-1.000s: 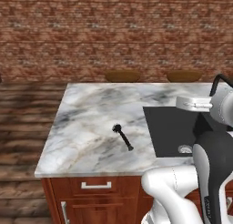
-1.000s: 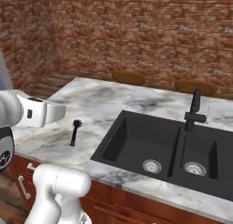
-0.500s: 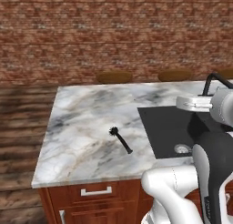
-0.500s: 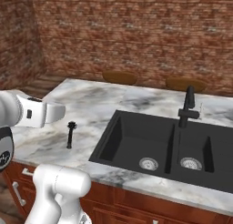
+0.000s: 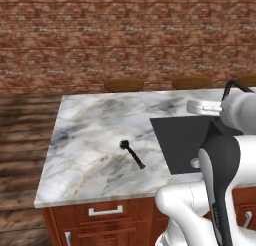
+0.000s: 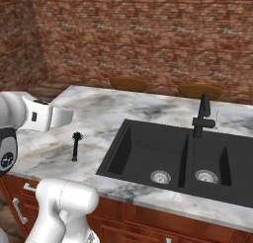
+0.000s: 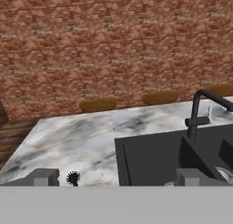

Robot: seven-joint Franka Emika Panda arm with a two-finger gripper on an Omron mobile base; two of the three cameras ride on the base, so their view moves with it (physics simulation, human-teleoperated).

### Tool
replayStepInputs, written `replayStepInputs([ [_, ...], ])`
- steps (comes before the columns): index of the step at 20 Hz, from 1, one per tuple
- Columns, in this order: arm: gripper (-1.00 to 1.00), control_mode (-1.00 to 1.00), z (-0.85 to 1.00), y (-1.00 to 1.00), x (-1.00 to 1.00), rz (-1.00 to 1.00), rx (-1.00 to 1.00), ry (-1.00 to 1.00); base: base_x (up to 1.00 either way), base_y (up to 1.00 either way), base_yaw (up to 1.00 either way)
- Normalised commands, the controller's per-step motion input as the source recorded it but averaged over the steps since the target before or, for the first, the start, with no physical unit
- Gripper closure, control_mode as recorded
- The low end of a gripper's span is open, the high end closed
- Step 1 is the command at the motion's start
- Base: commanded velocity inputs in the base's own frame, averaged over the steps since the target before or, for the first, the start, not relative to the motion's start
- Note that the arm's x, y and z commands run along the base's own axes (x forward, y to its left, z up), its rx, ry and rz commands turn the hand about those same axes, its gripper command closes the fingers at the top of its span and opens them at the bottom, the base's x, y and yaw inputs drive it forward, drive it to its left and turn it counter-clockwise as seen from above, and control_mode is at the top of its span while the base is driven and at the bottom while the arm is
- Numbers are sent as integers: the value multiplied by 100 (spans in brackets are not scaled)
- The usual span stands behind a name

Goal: Grab the spray bottle from the cabinet, then place it next to the cutting board for sanitizing. Then grab the dish brush from the countertop next to the sink and place it next to the cutting board.

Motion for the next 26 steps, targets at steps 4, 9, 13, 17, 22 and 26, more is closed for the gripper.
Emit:
replayStepInputs([
  [4, -100, -100, -1, 2, 7, 6, 0, 23, 0, 0, 0],
  [9, -100, -100, -8, 4, 9, 9, 0, 36, 0, 0, 0],
  [13, -100, -100, -39, 34, 31, 7, -1, 39, 0, 0, 0],
  [17, -100, -100, -52, 45, 46, 2, -5, 26, 0, 0, 0],
  [22, -100, -100, -50, 30, 51, 3, -4, 19, 0, 0, 0],
  [26, -100, -100, -46, 9, 43, 10, 0, 13, 0, 0, 0],
])
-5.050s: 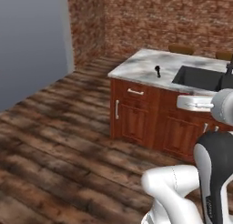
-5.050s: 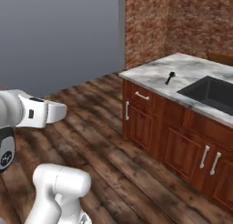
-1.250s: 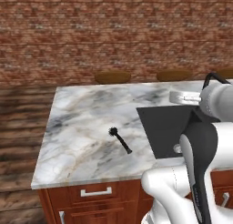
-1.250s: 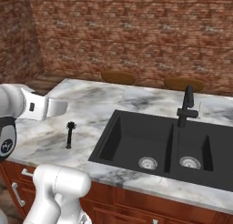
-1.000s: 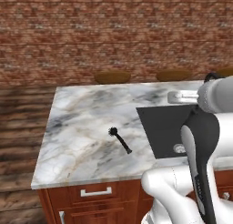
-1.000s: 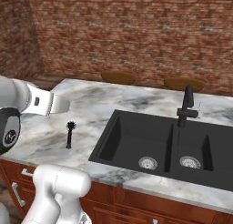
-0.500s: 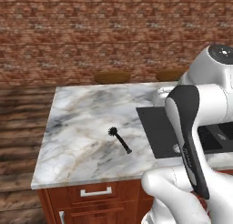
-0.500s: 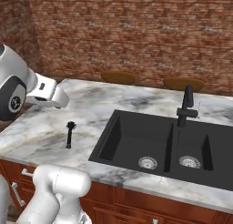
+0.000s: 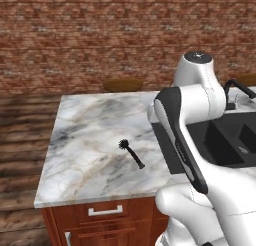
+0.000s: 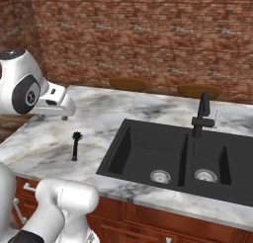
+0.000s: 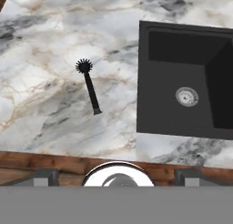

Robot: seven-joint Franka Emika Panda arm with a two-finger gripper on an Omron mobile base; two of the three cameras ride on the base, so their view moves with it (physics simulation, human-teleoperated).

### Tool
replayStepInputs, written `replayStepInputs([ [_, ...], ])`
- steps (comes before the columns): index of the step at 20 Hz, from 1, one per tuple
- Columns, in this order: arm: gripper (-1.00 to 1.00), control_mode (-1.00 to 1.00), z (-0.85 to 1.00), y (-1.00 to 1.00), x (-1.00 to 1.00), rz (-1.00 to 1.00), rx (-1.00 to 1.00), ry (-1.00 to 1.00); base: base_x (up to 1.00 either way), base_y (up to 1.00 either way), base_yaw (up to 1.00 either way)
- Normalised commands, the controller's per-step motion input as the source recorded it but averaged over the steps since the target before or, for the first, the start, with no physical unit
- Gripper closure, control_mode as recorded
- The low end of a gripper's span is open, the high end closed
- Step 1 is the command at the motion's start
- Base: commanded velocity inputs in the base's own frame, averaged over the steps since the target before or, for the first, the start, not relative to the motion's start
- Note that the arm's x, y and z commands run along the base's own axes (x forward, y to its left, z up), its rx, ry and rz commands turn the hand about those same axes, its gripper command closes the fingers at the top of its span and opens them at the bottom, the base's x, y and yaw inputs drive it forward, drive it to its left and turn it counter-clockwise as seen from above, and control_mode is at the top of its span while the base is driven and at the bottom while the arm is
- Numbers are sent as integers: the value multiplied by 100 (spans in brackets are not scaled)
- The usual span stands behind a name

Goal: Grab the spray bottle from the cabinet, then place it next to the cutting board for sanitizing. Then grab the dish brush from the countertop next to the sink and place it next to the cutting board.

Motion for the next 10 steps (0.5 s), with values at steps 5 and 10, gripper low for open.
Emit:
replayStepInputs([
  [5, -100, -100, -43, 1, 37, 15, 0, 5, 0, 0, 0],
  [10, -100, -100, -46, 5, 34, 16, 0, 0, 0, 0, 0],
])
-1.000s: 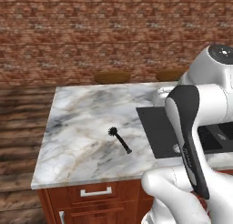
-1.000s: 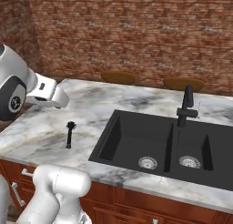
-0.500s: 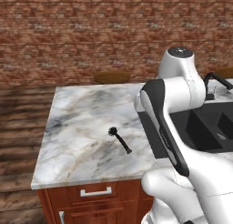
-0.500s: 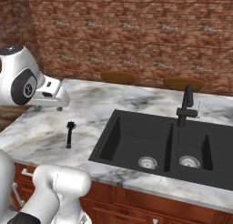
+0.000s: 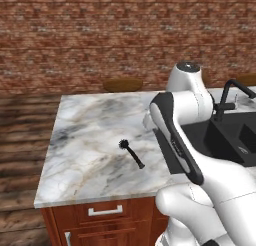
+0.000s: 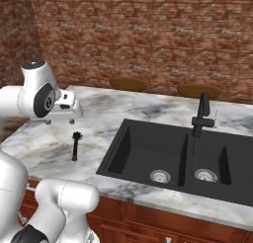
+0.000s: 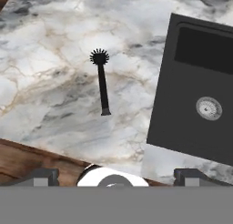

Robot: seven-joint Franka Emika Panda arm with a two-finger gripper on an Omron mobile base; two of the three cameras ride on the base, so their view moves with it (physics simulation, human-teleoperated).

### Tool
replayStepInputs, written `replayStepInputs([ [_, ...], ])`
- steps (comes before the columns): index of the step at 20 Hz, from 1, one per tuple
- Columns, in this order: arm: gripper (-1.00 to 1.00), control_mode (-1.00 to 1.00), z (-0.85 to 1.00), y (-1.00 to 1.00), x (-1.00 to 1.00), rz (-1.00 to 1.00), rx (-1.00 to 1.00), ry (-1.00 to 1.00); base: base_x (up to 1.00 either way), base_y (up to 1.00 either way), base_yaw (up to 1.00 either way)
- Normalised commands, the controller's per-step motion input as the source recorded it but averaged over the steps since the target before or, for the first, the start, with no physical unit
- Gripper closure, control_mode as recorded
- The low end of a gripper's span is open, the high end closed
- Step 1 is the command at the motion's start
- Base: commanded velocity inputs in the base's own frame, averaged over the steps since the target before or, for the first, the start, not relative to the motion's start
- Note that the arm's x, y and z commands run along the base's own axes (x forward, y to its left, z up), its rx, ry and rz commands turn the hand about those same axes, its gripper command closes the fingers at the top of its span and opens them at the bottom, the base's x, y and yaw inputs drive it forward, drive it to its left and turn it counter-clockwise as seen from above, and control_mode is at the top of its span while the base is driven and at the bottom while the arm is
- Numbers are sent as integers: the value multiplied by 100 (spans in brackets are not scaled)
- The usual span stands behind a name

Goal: Grab the spray bottle from the cabinet, then place it next to the cutting board for sanitizing. Then grab the dish brush from the countertop next to the sink and place it next to the cutting board.

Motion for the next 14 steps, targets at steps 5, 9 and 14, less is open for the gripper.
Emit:
replayStepInputs([
  [5, -100, -100, -37, 4, 35, 7, 0, -6, 0, 0, 0],
  [9, -100, -100, -53, 19, 22, 0, -1, -4, 0, 0, 0],
  [14, -100, -100, -59, 27, 26, 0, -4, 2, 0, 0, 0],
])
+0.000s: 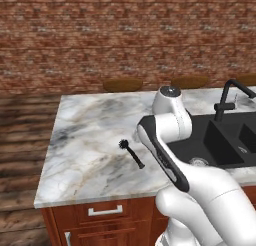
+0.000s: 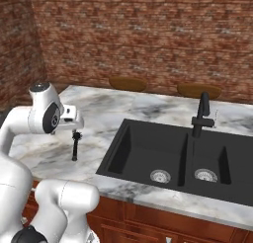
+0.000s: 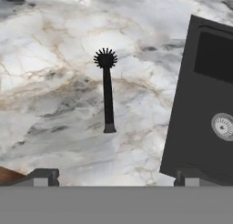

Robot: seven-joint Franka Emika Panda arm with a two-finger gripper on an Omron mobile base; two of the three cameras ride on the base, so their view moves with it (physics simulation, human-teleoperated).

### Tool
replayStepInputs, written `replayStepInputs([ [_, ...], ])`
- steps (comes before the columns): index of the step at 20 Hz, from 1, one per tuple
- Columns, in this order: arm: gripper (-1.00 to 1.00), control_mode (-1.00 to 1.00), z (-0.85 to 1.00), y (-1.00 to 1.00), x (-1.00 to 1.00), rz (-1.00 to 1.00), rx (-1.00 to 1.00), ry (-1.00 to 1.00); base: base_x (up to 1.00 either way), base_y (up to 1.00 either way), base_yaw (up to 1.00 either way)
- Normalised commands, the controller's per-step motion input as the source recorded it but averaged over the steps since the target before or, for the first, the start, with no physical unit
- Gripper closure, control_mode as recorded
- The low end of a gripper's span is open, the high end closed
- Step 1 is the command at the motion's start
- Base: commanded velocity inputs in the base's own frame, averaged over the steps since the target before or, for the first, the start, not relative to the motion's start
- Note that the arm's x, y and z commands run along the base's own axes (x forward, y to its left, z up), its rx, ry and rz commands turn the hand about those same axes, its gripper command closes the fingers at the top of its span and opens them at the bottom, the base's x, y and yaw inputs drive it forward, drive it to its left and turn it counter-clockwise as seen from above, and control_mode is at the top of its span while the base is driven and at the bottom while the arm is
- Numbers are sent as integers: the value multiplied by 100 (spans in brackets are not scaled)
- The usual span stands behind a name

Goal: Grab the spray bottle from the cabinet, then place it next to the cutting board for sanitizing. Then grab the dish brush from the countertop next to the sink and place it next to the cutting board.

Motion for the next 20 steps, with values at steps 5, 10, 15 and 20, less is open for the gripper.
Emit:
replayStepInputs([
  [5, -100, -100, -43, 13, 32, 0, 0, 0, 0, 0, 0],
  [10, -100, -100, -32, 2, 29, -1, 0, 0, 0, 0, 0],
  [15, -100, -100, -28, 1, 31, 0, 0, 0, 0, 0, 0],
  [20, -100, -100, -27, 5, 30, 0, 0, 0, 0, 0, 0],
])
